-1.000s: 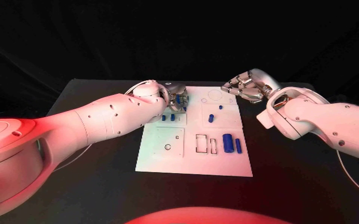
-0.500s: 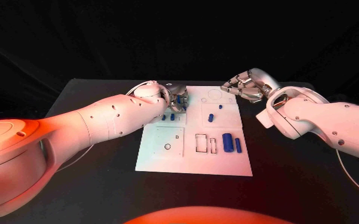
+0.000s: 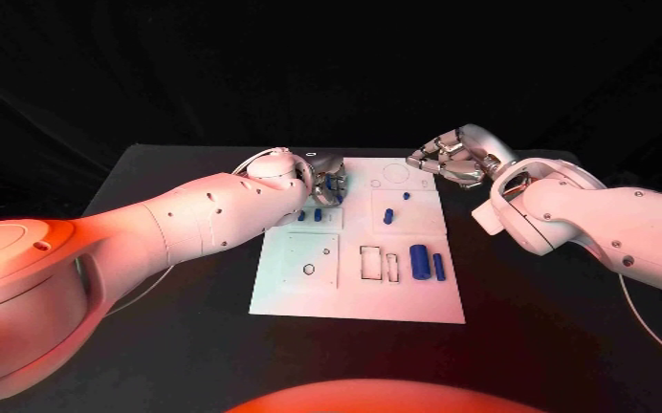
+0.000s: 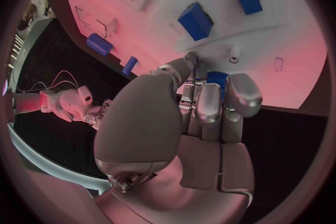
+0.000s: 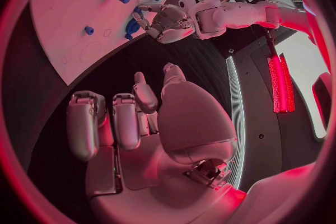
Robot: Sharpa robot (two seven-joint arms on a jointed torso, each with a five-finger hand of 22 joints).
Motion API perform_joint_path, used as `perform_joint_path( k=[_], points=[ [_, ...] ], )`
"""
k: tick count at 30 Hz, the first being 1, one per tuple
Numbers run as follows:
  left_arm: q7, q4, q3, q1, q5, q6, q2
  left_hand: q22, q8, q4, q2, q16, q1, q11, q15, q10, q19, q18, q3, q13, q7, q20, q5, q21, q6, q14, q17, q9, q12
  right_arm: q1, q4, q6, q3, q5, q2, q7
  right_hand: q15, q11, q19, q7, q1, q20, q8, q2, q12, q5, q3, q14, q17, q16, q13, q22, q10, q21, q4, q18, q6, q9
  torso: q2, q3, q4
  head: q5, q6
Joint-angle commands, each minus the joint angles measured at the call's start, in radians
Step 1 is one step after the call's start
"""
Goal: Assemble the parts on the task board
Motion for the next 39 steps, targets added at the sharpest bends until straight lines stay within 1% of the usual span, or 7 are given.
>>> perform_joint_path(
  k=[1,6,16,24,28,33,39],
  points=[
    [0.012,-0.001,-0.002,-0.005,0.006,0.012,0.003,0.011,0.005,-0.008,0.012,0.006,-0.003,-0.002,-0.008,0.013,0.003,-0.015,0.014,0.001,0.0,-0.006,0.0,0.009,0.012,0.002,-0.002,0.002,-0.009,-0.001,0.0,0.005,0.0,-0.006,0.001,0.01,-0.005,0.0,0.0,-0.002,0.006,-0.009,0.005,0.003,0.003,0.006,-0.001,0.049,0.018,-0.005,0.001,0.15,0.007,-0.004,-0.002,0.007,-0.005,0.001,0.0,-0.0001,0.0002,0.001,0.0],
    [0.021,0.001,-0.001,-0.005,0.019,-0.004,0.0,0.019,-0.006,-0.028,0.009,0.008,-0.018,-0.001,-0.008,0.029,-0.002,-0.016,0.034,-0.002,0.0,-0.007,0.0,0.018,0.022,0.001,-0.007,-0.001,-0.034,-0.001,0.0,0.005,0.0,-0.006,0.002,0.01,-0.005,0.0,0.0,-0.002,0.006,-0.009,0.005,0.003,0.003,0.006,-0.001,0.049,0.018,-0.005,0.001,0.15,0.007,-0.004,-0.002,0.007,-0.005,0.001,0.0,-0.0002,-0.0001,0.001,0.002],
    [0.022,0.038,0.007,-0.006,0.044,-0.028,-0.027,0.025,-0.021,-0.037,-0.002,0.011,-0.05,0.001,-0.005,0.036,-0.008,-0.016,0.04,-0.005,0.004,-0.004,0.0,0.023,0.025,0.0,-0.011,-0.006,-0.063,-0.001,-0.002,0.004,0.0,-0.006,0.002,0.01,-0.005,0.0,0.0,-0.002,0.006,-0.009,0.005,0.003,0.003,0.006,-0.001,0.049,0.018,-0.005,0.001,0.15,0.007,-0.004,-0.002,0.007,-0.005,0.001,0.0,-0.0001,0.0,-0.002,0.008],
    [0.008,0.102,0.036,-0.001,0.072,-0.034,-0.08,0.029,-0.027,-0.037,-0.009,0.013,-0.07,0.003,-0.004,0.043,-0.009,-0.016,0.036,-0.005,0.005,-0.003,-0.001,0.027,0.03,0.0,-0.012,-0.007,-0.076,-0.001,-0.005,0.004,0.0,-0.006,0.0,0.009,-0.005,0.0,0.0,-0.002,0.006,-0.009,0.005,0.003,0.003,0.006,-0.001,0.049,0.018,-0.005,0.001,0.15,0.007,-0.004,-0.002,0.007,-0.005,0.001,-0.003,0.0012,0.0021,-0.002,0.01],
    [0.001,0.135,0.046,0.005,0.086,-0.03,-0.11,0.031,-0.027,-0.037,-0.01,0.014,-0.073,0.002,-0.004,0.045,-0.009,-0.017,0.035,-0.005,0.005,-0.002,-0.001,0.029,0.032,0.0,-0.013,-0.007,-0.078,-0.001,-0.007,0.004,0.0,-0.006,0.0,0.009,-0.005,0.0,0.0,-0.002,0.006,-0.009,0.005,0.003,0.003,0.006,-0.001,0.049,0.018,-0.005,0.001,0.15,0.007,-0.004,-0.002,0.007,-0.005,0.001,-0.004,0.0012,0.0033,-0.001,0.011],
    [-0.006,0.154,0.053,0.009,0.099,-0.022,-0.144,0.034,-0.028,-0.037,-0.011,0.014,-0.076,0.002,-0.004,0.049,-0.009,-0.017,0.035,-0.004,0.004,-0.002,-0.001,0.03,0.034,0.0,-0.013,-0.007,-0.079,-0.002,-0.008,0.005,0.0,-0.006,0.001,0.009,-0.005,0.0,0.0,-0.002,0.006,-0.009,0.005,0.003,0.003,0.006,-0.001,0.049,0.018,-0.005,0.001,0.15,0.007,-0.004,-0.002,0.007,-0.005,0.001,-0.006,0.0023,0.0065,-0.002,0.009],
    [-0.013,0.158,0.055,0.01,0.109,-0.001,-0.173,0.034,-0.028,-0.037,-0.012,0.014,-0.078,0.001,-0.004,0.051,-0.009,-0.017,0.034,-0.004,0.004,-0.002,-0.001,0.031,0.036,0.0,-0.014,-0.007,-0.08,-0.005,-0.008,0.005,0.0,-0.006,-0.001,0.009,-0.005,0.0,0.0,-0.002,0.006,-0.009,0.005,0.003,0.003,0.006,-0.001,0.049,0.018,-0.005,0.001,0.15,0.007,-0.004,-0.002,0.007,-0.005,0.001,-0.004,0.0015,0.0052,-0.003,0.009]
  ],
)
